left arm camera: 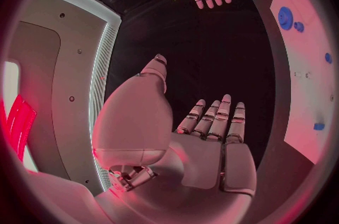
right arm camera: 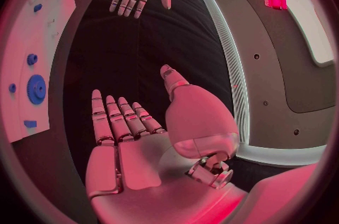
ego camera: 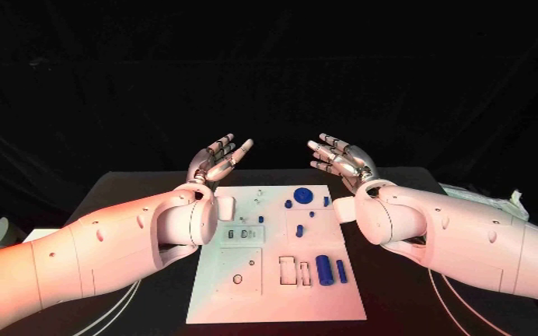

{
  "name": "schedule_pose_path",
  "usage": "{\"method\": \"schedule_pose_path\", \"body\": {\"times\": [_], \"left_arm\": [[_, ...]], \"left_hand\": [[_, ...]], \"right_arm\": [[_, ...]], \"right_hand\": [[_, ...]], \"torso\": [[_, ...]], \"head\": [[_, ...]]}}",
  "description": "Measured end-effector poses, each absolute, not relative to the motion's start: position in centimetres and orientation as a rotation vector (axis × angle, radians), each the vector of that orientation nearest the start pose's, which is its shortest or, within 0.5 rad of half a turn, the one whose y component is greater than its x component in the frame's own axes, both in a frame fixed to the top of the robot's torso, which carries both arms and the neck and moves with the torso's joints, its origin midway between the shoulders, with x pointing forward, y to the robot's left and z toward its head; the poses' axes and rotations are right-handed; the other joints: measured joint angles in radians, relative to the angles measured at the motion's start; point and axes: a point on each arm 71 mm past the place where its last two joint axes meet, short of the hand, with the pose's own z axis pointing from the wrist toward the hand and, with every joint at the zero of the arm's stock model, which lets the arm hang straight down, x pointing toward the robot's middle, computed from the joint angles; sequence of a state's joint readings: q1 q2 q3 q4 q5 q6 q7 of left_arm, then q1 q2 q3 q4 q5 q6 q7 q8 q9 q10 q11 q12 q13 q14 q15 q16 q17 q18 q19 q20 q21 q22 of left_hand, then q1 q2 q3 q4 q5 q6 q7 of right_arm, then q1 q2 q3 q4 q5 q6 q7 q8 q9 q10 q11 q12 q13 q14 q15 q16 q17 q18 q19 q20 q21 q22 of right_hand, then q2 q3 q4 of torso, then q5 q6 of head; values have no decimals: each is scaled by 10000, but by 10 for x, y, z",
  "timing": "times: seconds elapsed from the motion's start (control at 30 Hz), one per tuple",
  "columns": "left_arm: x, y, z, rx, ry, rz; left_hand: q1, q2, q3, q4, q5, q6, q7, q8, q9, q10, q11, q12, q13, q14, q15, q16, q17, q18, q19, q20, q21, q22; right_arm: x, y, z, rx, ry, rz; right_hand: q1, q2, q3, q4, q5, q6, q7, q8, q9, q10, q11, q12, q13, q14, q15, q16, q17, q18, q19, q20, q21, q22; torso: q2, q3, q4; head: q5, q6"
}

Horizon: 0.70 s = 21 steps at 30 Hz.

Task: Assemble the parts on the task board

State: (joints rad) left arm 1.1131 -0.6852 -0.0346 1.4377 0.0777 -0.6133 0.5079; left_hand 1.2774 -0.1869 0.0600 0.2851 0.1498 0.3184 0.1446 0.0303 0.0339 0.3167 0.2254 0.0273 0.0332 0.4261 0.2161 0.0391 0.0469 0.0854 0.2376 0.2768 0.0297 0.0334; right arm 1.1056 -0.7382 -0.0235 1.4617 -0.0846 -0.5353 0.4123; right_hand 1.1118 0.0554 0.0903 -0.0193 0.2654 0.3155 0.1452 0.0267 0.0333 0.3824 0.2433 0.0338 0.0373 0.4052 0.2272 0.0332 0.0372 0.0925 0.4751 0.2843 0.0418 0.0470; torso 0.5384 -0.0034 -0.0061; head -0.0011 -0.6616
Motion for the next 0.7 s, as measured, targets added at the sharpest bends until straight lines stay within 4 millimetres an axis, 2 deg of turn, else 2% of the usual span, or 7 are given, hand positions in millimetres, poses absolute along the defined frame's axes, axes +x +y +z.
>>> {"method": "schedule_pose_path", "body": {"times": [0.13,0.3,0.4,0.5,0.57,0.63,0.7], "left_arm": [[492,173,-222,-12539,12622,-13662],[491,175,-222,-12621,12649,-13810],[491,195,-221,-12679,12501,-13634],[491,201,-221,-12716,12469,-13666],[489,200,-219,-12699,12519,-13826],[487,202,-217,-12668,12546,-13972],[486,206,-215,-12632,12547,-14044]], "left_hand": [[402,-9,48,117,51,200,44,7,21,190,132,39,20,162,77,44,26,1,52,125,14,17],[704,373,420,109,52,1007,70,179,105,1199,278,191,113,1523,205,341,198,264,772,171,280,155],[833,748,619,43,-22,2107,142,388,207,2482,308,379,195,2928,177,685,360,321,2199,153,709,382],[974,882,656,6,-37,3044,271,477,246,3533,235,407,231,3489,71,841,373,403,3557,139,1094,555],[1111,1018,730,-98,-37,4176,400,670,326,4965,71,621,319,4091,-121,1045,428,575,4436,118,1372,651],[1215,1122,717,-269,-37,5219,573,839,385,5702,-110,737,332,4758,-353,1270,487,865,5138,78,1623,722],[1264,1171,681,-386,-37,5668,746,852,388,6114,-244,770,332,5205,-492,1383,511,865,5664,10,1789,760]], "right_arm": [[490,-182,-220,10832,14361,13985],[493,-180,-220,10347,14924,14291],[500,-195,-221,9713,14859,13796],[503,-200,-219,9044,14838,13548],[503,-200,-217,8616,14853,13463],[504,-200,-214,8092,14863,13358],[504,-200,-211,7622,14848,13252]], "right_hand": [[253,44,69,-69,39,184,15,45,17,226,53,0,19,214,36,2,19,31,186,30,47,20],[739,99,107,-395,39,895,60,116,78,1155,60,128,89,1203,12,152,92,193,1182,43,278,134],[1075,130,162,-647,39,1705,114,238,142,2270,-15,282,154,2341,-89,294,151,328,1886,46,440,198],[1345,153,254,-867,39,2702,209,316,206,3396,-144,453,205,3479,-253,468,205,551,2543,26,637,253],[1470,158,309,-993,39,3367,302,386,238,4045,-246,543,212,4151,-369,567,228,551,2949,-11,769,278],[1517,157,405,-1100,39,4096,412,427,268,4683,-359,581,226,4825,-504,658,238,700,3367,-76,902,294],[1572,102,496,-1191,39,4620,497,448,281,5144,-451,644,226,5323,-613,705,245,700,3689,-146,1015,305]], "torso": [[-2,0,-1],[1,-5,-4],[19,-18,-7],[43,-26,-8],[67,-25,-10],[102,-18,-15],[158,-16,-26]], "head": [[0,-1],[3,-2],[43,-1],[49,-7],[59,-10],[64,6],[64,36]]}}
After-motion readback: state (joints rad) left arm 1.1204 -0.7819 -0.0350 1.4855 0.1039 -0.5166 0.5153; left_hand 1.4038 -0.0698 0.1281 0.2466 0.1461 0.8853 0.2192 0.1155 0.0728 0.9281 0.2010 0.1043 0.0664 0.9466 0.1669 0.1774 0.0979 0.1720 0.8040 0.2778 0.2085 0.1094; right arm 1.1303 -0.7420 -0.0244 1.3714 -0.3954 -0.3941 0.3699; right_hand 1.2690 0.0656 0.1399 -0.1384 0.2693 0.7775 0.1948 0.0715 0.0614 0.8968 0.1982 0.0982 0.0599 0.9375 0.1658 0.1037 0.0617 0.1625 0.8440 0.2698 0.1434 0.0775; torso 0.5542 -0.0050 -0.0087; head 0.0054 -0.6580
